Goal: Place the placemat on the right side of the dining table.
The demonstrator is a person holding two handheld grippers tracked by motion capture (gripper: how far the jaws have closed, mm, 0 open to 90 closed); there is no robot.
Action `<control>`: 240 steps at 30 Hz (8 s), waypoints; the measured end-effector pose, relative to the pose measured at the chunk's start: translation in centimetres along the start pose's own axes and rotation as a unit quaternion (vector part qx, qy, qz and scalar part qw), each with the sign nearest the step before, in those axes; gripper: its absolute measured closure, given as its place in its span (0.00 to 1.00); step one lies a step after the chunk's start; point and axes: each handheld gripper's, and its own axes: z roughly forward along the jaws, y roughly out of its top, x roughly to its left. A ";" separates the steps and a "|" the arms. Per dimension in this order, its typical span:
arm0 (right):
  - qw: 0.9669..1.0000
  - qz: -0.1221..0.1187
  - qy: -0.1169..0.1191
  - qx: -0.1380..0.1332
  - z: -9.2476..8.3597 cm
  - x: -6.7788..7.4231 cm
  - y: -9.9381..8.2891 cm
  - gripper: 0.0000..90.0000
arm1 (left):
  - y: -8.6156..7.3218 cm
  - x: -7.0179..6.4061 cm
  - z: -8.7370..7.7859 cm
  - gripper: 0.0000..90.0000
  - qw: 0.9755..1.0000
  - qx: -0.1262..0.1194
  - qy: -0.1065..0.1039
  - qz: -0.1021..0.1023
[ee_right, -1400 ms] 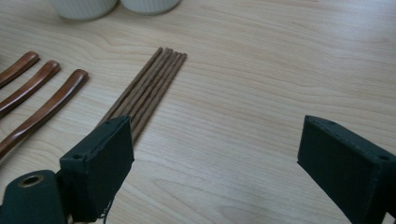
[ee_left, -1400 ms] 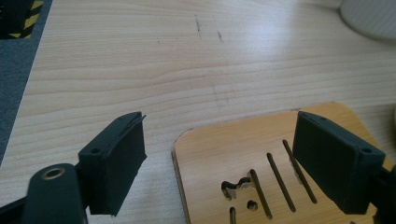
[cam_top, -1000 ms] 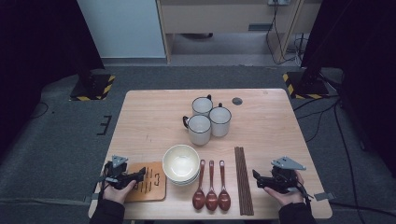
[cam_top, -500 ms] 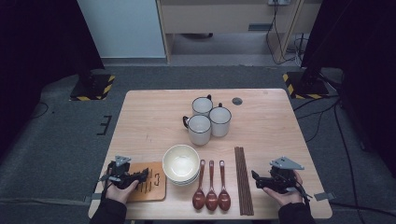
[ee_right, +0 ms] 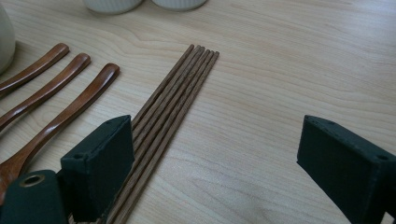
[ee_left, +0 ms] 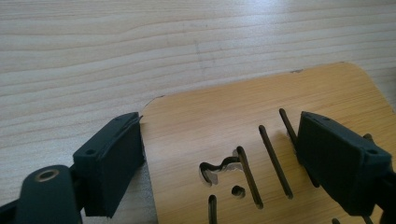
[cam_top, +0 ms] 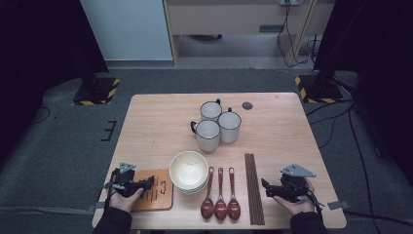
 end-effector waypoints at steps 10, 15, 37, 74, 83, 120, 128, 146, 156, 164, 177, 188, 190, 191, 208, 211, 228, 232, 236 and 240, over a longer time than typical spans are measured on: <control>1.000 -0.007 0.000 0.001 0.1 0.0 0.0 0.12 | 0.0 0.5 -0.2 0.17 1.000 -0.001 0.006 -0.007; 1.000 -0.009 0.000 0.002 0.1 0.1 -0.1 0.12 | -0.1 0.7 -0.3 0.18 1.000 0.000 0.006 -0.010; 1.000 -0.010 0.010 -0.004 0.0 0.4 0.0 0.13 | -0.4 1.3 -0.8 0.18 1.000 -0.002 0.019 -0.009; 0.997 -0.020 0.072 -0.035 -0.7 5.0 0.6 0.14 | -3.2 4.1 -5.8 0.46 0.999 -0.019 0.041 -0.002; 0.996 -0.032 0.083 -0.032 -0.7 6.3 0.5 0.14 | -3.3 4.2 -5.5 0.48 0.998 -0.007 0.054 0.008; 0.987 -0.073 0.142 -0.016 0.2 13.4 0.2 0.12 | -3.6 4.5 -4.9 0.44 0.997 0.005 0.074 0.033; 0.987 -0.073 0.143 -0.026 0.6 14.9 0.3 0.13 | -3.6 4.5 -4.9 0.44 0.997 0.004 0.072 0.032; 0.985 -0.075 0.152 -0.019 1.6 18.2 0.1 0.13 | -3.7 4.6 -4.9 0.44 0.997 0.002 0.071 0.029; 0.985 -0.072 0.157 -0.018 2.2 19.9 0.0 0.16 | -3.7 4.6 -4.9 0.44 0.997 0.002 0.069 0.027; 0.985 -0.070 0.154 -0.030 2.2 20.9 0.0 0.19 | -3.7 4.6 -4.9 0.44 0.997 0.001 0.067 0.025; 0.984 -0.074 0.160 -0.028 2.6 22.9 -0.1 0.21 | -3.7 4.7 -4.9 0.44 0.997 0.001 0.066 0.025; 0.984 -0.072 0.164 -0.024 3.1 24.1 -0.1 0.22 | -3.7 4.7 -4.9 0.45 0.998 0.000 0.065 0.024; 0.983 -0.072 0.168 -0.022 3.3 24.4 -0.2 0.23 | -3.7 4.7 -4.9 0.45 0.998 0.000 0.065 0.024; 0.982 -0.064 0.174 -0.026 3.4 24.8 -0.1 0.23 | -3.7 4.7 -4.9 0.45 0.998 0.000 0.065 0.023; 0.977 -0.057 0.203 -0.027 5.0 27.5 0.2 0.25 | -3.7 4.7 -4.9 0.45 0.998 0.000 0.064 0.022; 0.976 -0.059 0.206 -0.029 5.3 28.0 0.4 0.25 | -3.7 4.8 -4.9 0.45 0.998 -0.001 0.063 0.021; 0.971 -0.065 0.225 -0.034 6.6 30.4 1.5 0.28 | -3.7 4.8 -4.9 0.45 0.998 -0.001 0.062 0.021; 0.971 -0.067 0.226 -0.033 7.1 31.2 1.6 0.28 | -3.7 4.8 -4.9 0.45 0.998 0.000 0.062 0.022; 0.972 -0.062 0.226 -0.032 7.6 31.7 1.9 0.28 | -3.7 4.8 -4.9 0.45 0.998 0.000 0.062 0.022; 0.972 -0.061 0.223 -0.030 7.9 32.1 2.2 0.27 | -3.7 4.8 -4.9 0.45 0.998 -0.001 0.062 0.021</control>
